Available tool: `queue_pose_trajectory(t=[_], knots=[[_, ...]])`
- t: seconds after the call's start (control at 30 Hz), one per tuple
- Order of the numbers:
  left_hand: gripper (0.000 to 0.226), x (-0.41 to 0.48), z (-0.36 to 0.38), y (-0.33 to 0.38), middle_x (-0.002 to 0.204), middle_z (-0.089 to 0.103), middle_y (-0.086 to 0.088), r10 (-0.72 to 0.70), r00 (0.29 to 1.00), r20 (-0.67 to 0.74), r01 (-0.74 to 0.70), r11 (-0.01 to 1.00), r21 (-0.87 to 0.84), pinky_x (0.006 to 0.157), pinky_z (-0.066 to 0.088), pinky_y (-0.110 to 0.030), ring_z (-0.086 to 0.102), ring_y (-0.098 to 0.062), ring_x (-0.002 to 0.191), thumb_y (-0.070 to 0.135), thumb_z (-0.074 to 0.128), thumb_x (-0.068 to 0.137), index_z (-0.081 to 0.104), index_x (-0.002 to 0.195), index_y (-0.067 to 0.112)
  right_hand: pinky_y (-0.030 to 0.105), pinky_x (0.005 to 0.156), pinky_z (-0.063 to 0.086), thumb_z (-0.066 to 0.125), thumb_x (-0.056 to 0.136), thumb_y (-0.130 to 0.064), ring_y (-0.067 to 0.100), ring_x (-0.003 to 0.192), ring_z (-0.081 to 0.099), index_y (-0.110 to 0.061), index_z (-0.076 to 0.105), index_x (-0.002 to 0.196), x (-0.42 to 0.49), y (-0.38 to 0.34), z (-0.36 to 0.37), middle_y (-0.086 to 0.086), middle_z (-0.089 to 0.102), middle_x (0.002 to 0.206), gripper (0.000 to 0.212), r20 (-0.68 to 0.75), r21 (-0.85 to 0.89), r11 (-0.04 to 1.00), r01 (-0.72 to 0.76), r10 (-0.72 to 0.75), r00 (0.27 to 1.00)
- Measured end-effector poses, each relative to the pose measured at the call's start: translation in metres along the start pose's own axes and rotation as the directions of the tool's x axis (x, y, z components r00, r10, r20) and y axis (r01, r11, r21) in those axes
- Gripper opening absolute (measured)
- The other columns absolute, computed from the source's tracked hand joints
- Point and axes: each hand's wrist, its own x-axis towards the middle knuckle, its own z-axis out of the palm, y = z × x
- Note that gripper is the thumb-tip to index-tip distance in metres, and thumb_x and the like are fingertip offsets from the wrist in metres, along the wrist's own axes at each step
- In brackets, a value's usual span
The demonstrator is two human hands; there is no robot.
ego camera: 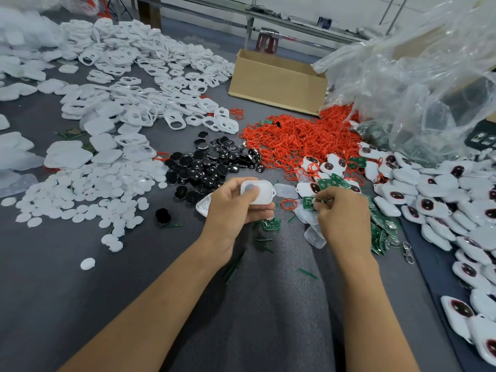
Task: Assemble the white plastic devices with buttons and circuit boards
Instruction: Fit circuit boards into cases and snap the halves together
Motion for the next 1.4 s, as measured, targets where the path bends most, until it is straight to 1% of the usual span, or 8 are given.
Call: queue_pose_trajectory(t=[0.1, 0.4, 0.5, 0.57, 0.63, 0.8, 1.0, 1.4], knots=[[0.027, 0.002, -0.001, 0.002, 0.097, 0.064, -0.024, -0.034, 0.999, -0.001, 0.034, 0.997, -0.074, 0.064, 0.061, -0.031, 0.072, -0.026, 0.071, 0.016, 0.05, 0.099, 0.057, 0.111, -0.007, 0.042, 0.081, 0.047, 0.061, 0.083, -0.005, 0.032, 0.09, 0.061, -0.013, 0.073, 0.101, 0.001, 0.0, 0.0, 0.013, 0.069, 0.1, 0.023, 0.025, -0.051, 0.998, 0.033, -0.032, 0.999], [0.039, 0.003, -0.001, 0.001, 0.093, 0.068, -0.02, -0.039, 0.999, 0.002, 0.039, 0.996, -0.085, 0.063, 0.061, -0.033, 0.072, -0.027, 0.069, 0.027, 0.043, 0.102, 0.056, 0.112, -0.009, 0.04, 0.089, 0.029, 0.061, 0.089, -0.021, 0.028, 0.112, 0.047, -0.018, 0.069, 0.1, 0.003, 0.004, -0.002, 0.004, 0.062, 0.112, 0.013, -0.003, -0.164, 0.986, 0.004, -0.005, 1.0], [0.041, 0.002, 0.0, 0.001, 0.086, 0.072, -0.015, -0.049, 0.999, -0.003, 0.048, 0.995, -0.083, 0.063, 0.061, -0.033, 0.072, -0.028, 0.071, 0.032, 0.039, 0.103, 0.061, 0.105, -0.001, 0.039, 0.091, 0.033, 0.064, 0.088, -0.016, 0.028, 0.11, 0.05, -0.014, 0.067, 0.099, 0.003, -0.004, -0.003, 0.004, 0.064, 0.109, 0.012, -0.048, 0.051, 0.995, 0.081, -0.079, 0.996], [0.042, 0.002, 0.001, 0.001, 0.082, 0.073, -0.014, -0.051, 0.999, -0.011, 0.05, 0.996, -0.07, 0.062, 0.06, -0.033, 0.072, -0.029, 0.071, 0.034, 0.037, 0.103, 0.063, 0.1, 0.002, 0.031, 0.088, 0.037, 0.066, 0.085, -0.009, 0.025, 0.101, 0.055, -0.011, 0.068, 0.095, -0.002, -0.019, -0.005, 0.003, 0.065, 0.1, 0.01, -0.108, 0.267, 0.935, 0.235, -0.213, 0.971], [0.045, 0.001, 0.002, 0.0, 0.079, 0.074, -0.013, -0.049, 0.999, -0.004, 0.048, 0.998, -0.046, 0.06, 0.06, -0.031, 0.072, -0.028, 0.07, 0.035, 0.035, 0.104, 0.064, 0.1, 0.002, 0.026, 0.086, 0.037, 0.066, 0.083, -0.005, 0.02, 0.095, 0.055, -0.012, 0.067, 0.092, -0.008, -0.034, -0.005, -0.001, 0.064, 0.095, 0.011, -0.123, 0.36, 0.86, 0.362, -0.34, 0.932], [0.045, 0.0, 0.003, 0.002, 0.07, 0.071, -0.009, -0.039, 0.999, 0.008, 0.04, 0.998, -0.039, 0.064, 0.061, -0.032, 0.069, -0.019, 0.061, 0.032, 0.032, 0.105, 0.064, 0.096, 0.002, 0.037, 0.098, 0.038, 0.068, 0.08, -0.004, 0.019, 0.1, 0.055, -0.01, 0.067, 0.091, -0.019, -0.049, 0.006, 0.002, 0.063, 0.099, 0.013, -0.026, 0.364, 0.83, 0.423, -0.445, 0.895], [0.039, 0.0, 0.003, 0.002, 0.074, 0.068, -0.012, -0.037, 0.999, -0.007, 0.037, 0.999, -0.029, 0.06, 0.059, -0.029, 0.067, -0.018, 0.061, 0.025, 0.034, 0.105, 0.063, 0.098, 0.001, 0.034, 0.088, 0.039, 0.069, 0.079, -0.004, 0.026, 0.097, 0.055, -0.008, 0.067, 0.092, -0.02, -0.05, 0.009, 0.005, 0.063, 0.099, 0.014, 0.006, 0.288, 0.853, 0.435, -0.456, 0.89], [0.021, -0.002, 0.001, 0.002, 0.083, 0.069, -0.011, -0.042, 0.999, 0.032, 0.04, 0.997, 0.062, 0.06, 0.057, -0.025, 0.069, -0.016, 0.065, 0.001, 0.044, 0.098, 0.064, 0.105, 0.003, 0.037, 0.088, 0.04, 0.067, 0.081, -0.006, 0.027, 0.099, 0.054, -0.009, 0.066, 0.093, -0.02, -0.05, 0.009, 0.006, 0.065, 0.101, 0.013, 0.021, 0.223, 0.861, 0.457, -0.473, 0.881]])
